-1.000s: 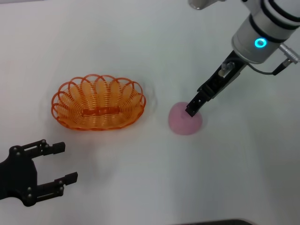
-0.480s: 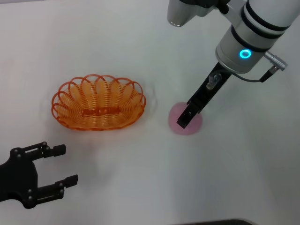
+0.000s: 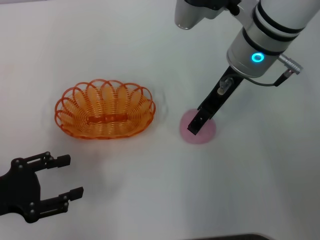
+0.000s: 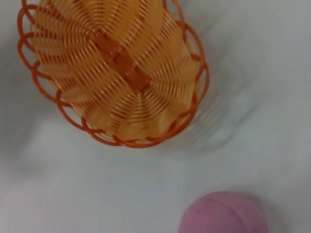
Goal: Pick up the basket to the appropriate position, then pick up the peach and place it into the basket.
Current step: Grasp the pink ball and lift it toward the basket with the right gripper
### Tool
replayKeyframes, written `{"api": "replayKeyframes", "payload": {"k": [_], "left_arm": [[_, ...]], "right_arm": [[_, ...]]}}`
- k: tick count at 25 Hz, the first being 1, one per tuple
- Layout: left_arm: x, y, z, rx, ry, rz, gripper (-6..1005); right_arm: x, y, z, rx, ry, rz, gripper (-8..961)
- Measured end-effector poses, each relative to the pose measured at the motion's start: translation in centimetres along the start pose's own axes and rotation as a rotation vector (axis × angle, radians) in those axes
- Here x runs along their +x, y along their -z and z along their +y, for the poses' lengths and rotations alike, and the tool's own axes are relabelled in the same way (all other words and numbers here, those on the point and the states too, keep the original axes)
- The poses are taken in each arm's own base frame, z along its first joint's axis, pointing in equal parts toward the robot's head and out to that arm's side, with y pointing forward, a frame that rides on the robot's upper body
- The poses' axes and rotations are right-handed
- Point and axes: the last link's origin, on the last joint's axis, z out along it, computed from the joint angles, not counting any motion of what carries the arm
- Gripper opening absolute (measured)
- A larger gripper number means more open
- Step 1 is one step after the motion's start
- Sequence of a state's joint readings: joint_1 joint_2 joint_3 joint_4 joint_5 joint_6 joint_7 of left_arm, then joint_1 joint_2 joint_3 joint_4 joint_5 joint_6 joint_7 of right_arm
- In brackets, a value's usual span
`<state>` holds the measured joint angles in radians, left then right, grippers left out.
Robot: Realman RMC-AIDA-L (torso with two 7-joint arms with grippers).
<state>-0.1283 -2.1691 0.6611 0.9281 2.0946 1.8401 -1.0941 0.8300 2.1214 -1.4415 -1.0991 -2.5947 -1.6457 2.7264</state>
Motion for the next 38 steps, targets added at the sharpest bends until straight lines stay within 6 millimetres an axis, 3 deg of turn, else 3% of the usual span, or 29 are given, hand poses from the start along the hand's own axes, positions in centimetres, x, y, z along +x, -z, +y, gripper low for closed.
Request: {"api": "replayKeyframes", "payload": {"k": [23, 37, 38], "left_arm": [[0.1, 0.0, 0.1, -0.01, 0.0, 0.004, 713], [0.1, 0.0, 0.1, -0.01, 0.001, 0.002, 712], [0.1, 0.0, 0.1, -0.01, 0.001, 0.002, 711]], "right_arm": [[0.0, -2.5, -0.1, 0.017, -0.009, 0.021, 804], [-0.3, -2.6, 0.2, 0.007, -0.01, 0.004, 740], [-0.3, -2.5, 0.2, 0.004, -0.009, 0.003, 663]]}}
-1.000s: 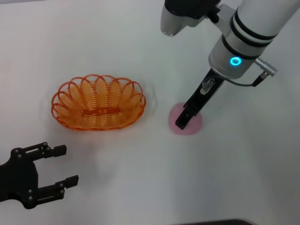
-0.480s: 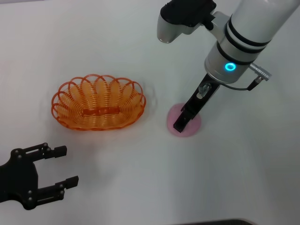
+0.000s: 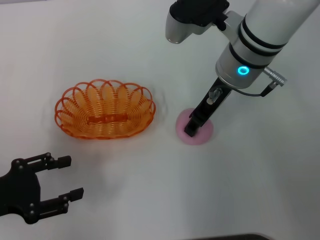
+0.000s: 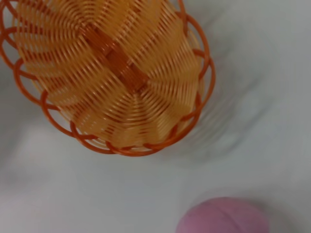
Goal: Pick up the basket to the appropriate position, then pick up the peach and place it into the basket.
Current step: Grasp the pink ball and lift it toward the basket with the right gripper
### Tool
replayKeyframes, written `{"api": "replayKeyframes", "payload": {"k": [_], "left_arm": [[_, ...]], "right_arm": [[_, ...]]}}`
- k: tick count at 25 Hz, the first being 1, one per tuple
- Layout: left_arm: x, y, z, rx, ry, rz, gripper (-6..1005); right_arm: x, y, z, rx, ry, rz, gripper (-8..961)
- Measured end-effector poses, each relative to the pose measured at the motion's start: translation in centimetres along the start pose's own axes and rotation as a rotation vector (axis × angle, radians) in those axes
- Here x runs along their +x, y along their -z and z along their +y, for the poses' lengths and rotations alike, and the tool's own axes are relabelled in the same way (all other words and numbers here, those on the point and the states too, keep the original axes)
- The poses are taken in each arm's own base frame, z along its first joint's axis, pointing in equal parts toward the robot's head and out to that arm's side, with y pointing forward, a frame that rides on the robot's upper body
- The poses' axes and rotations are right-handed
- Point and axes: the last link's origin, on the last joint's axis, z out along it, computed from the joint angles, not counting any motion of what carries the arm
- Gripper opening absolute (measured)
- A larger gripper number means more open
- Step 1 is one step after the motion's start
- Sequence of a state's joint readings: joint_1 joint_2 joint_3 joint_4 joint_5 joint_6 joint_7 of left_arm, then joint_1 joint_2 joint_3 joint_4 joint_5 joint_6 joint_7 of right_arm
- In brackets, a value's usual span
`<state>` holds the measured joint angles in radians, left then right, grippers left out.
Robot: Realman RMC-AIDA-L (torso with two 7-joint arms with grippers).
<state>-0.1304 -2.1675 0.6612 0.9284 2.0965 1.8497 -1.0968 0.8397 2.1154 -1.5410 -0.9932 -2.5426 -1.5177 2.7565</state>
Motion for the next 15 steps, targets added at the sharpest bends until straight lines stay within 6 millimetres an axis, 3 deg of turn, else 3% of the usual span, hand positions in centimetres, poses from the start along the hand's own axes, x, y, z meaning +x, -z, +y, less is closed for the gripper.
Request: {"api": "replayKeyframes", "payload": {"k": [2, 9, 15], "left_arm": [[0.0, 0.0, 0.0, 0.0, -0.001, -0.001, 708], [0.0, 0.1, 0.0, 0.003, 0.001, -0.002, 708], [0.0, 0.1, 0.0, 0.002, 0.012, -0.006, 708]], "right_arm": [[0.0, 0.0, 0.1, -0.004, 0.003, 0.0, 508], [0.0, 0.9, 0.4, -0.047, 0.015, -0.008, 397], [-0.6, 4.5, 1.6, -0.163, 0.072, -0.085, 318]]}}
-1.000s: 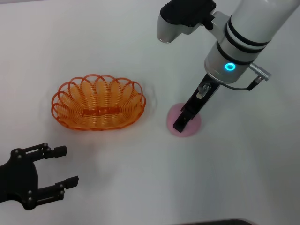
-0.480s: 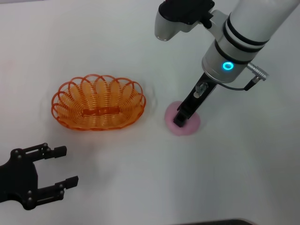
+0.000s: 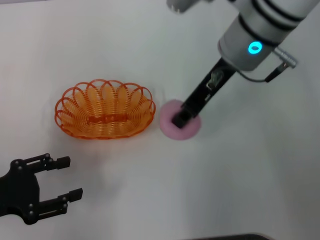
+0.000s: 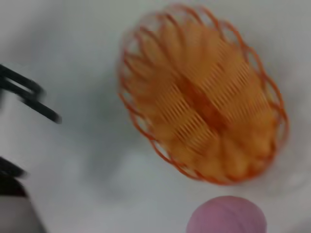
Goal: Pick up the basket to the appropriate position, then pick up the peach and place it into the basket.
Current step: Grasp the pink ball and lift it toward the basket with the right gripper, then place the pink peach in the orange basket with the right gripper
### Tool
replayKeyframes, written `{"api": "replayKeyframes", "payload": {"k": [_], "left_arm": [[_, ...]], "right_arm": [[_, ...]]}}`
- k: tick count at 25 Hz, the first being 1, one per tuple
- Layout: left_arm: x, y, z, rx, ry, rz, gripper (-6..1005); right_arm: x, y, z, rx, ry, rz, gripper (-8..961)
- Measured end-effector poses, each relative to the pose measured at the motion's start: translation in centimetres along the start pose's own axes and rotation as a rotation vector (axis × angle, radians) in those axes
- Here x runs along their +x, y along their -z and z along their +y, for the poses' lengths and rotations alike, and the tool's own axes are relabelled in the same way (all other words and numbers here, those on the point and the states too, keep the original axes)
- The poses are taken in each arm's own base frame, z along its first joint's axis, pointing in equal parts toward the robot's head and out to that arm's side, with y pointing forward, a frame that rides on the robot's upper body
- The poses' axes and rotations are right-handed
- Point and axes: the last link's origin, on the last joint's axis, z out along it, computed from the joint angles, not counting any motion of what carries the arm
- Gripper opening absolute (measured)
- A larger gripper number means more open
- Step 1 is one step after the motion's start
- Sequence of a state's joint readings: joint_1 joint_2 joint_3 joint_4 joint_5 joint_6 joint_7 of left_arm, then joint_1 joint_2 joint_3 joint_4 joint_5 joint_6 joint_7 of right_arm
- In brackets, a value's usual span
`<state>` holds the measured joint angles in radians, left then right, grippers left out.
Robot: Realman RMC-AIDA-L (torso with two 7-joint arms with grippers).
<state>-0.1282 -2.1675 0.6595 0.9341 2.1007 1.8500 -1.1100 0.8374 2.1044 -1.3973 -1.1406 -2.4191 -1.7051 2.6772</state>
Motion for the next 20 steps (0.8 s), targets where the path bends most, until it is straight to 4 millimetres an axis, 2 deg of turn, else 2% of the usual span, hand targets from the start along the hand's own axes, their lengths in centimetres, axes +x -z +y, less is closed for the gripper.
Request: {"api": "replayKeyframes", "payload": {"k": [4, 7, 15, 20], "left_arm": [[-0.1, 0.1, 0.1, 0.0, 0.002, -0.006, 708], [-0.2, 0.1, 0.2, -0.004, 0.005, -0.013, 708], [-0.1, 0.1, 0.1, -0.007, 0.001, -0.013, 708], [0.4, 0.3, 0.2, -0.021, -0.005, 0.016, 708]], "right_arm": [[-1.1, 2.0, 1.2, -0.075, 0.044, -0.095, 288], [-2.1, 2.4, 1.9, -0.096, 0.08, -0.151, 259], [-4.4, 0.4, 2.6, -0.007, 0.157, -0.211, 231], [-4.6, -0.4, 2.3, 0.007, 0.15, -0.21, 232]]}}
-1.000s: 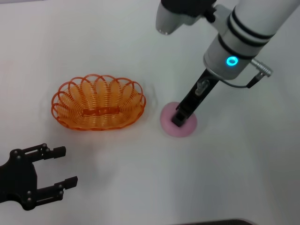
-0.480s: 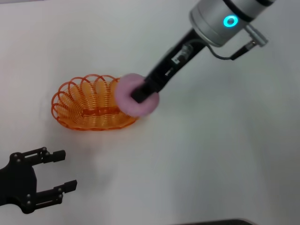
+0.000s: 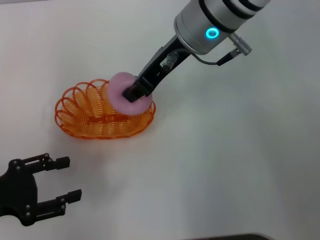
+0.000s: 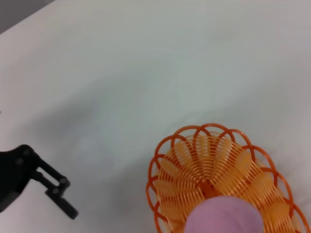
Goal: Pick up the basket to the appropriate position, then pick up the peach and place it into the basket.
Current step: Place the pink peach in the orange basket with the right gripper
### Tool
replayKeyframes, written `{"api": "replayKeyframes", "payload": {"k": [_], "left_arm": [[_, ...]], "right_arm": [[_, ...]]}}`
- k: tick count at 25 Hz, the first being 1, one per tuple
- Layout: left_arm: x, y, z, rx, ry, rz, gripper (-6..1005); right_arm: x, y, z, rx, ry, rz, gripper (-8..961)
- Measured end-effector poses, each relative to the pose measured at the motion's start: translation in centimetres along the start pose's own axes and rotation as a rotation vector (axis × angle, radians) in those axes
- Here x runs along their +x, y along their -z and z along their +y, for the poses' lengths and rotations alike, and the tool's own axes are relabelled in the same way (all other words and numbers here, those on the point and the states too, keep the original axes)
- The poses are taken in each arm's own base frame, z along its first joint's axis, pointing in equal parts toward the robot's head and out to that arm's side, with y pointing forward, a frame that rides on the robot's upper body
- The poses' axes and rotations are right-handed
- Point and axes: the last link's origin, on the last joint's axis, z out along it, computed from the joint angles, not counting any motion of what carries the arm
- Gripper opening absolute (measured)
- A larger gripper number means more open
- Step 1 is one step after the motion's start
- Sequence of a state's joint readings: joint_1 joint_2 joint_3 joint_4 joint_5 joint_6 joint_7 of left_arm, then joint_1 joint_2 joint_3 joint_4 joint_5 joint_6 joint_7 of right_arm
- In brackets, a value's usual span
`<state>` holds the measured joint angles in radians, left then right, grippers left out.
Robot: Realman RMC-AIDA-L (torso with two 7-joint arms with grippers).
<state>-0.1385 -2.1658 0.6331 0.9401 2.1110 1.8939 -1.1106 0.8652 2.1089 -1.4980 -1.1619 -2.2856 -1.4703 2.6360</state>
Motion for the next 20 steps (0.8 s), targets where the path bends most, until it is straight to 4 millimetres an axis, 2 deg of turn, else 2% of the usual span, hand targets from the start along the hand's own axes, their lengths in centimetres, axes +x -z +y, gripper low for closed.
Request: {"api": "replayKeyframes", "payload": {"k": [13, 19, 20], "left_arm": [[0.1, 0.3, -0.1, 0.009, -0.003, 0.001, 708], [0.1, 0.3, 0.0, 0.006, -0.001, 0.007, 708], [0.1, 0.3, 0.0, 0.005, 0.002, 0.007, 708]], "right_arm": [[0.1, -1.1, -0.9, 0.019, 0.001, -0.008, 262], [-0.1, -1.3, -1.0, 0.029, 0.007, -0.018, 493], [0.0, -1.3, -1.1, 0.03, 0.006, -0.022, 555]]}}
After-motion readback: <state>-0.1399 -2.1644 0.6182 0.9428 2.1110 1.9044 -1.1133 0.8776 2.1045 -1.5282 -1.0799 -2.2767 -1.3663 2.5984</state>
